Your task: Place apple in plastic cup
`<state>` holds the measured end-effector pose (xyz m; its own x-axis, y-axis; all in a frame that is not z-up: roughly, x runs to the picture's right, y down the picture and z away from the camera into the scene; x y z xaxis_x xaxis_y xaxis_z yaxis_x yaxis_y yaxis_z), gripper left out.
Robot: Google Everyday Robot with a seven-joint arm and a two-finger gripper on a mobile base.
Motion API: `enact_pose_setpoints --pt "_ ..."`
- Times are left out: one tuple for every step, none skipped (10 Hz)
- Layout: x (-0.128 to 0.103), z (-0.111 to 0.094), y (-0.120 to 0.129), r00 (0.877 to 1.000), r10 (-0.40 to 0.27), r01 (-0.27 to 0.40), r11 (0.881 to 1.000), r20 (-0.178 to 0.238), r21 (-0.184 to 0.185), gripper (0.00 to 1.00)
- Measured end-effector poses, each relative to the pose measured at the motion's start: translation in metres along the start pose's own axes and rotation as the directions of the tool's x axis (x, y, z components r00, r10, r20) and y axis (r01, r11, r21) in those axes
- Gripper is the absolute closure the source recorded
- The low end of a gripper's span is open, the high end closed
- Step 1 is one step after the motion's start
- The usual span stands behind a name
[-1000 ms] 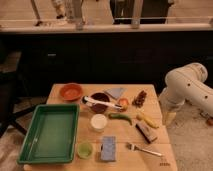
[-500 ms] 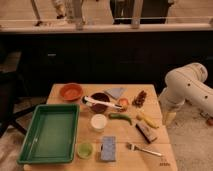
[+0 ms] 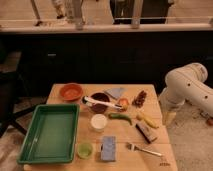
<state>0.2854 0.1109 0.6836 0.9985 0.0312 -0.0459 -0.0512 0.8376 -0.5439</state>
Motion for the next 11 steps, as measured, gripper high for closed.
enact_pose_setpoints --pt "0.001 0.002 0.000 0.999 -0.039 0.039 0.999 0.009 -0.028 0.25" --pt "-0.005 0.005 -0.004 0.994 -0.108 0.109 0.993 0.031 -0.051 0.25" --pt "-0.008 0.009 -0.005 0.977 -0.207 0.211 0.974 0.053 -0.086 0.25" --pt "-0.009 0.011 -0.007 0.953 -0.296 0.302 0.946 0.066 -0.114 0.25" --pt "-0.018 0.012 -0.013 0.919 -0.386 0.393 0.912 0.081 -0.117 0.25" --pt "-0.029 0.012 -0.018 0.879 -0.468 0.477 0.870 0.096 -0.127 0.25" --pt "-0.043 0.011 -0.023 0.822 -0.558 0.569 0.813 0.110 -0.126 0.25" --pt "-0.050 0.010 -0.024 0.789 -0.603 0.614 0.780 0.120 -0.122 0.25" --pt "-0.055 0.012 -0.025 0.762 -0.635 0.647 0.753 0.128 -0.117 0.25" --pt "-0.063 0.015 -0.024 0.735 -0.664 0.678 0.726 0.139 -0.115 0.25" --pt "-0.076 0.018 -0.023 0.708 -0.690 0.706 0.699 0.148 -0.115 0.25"
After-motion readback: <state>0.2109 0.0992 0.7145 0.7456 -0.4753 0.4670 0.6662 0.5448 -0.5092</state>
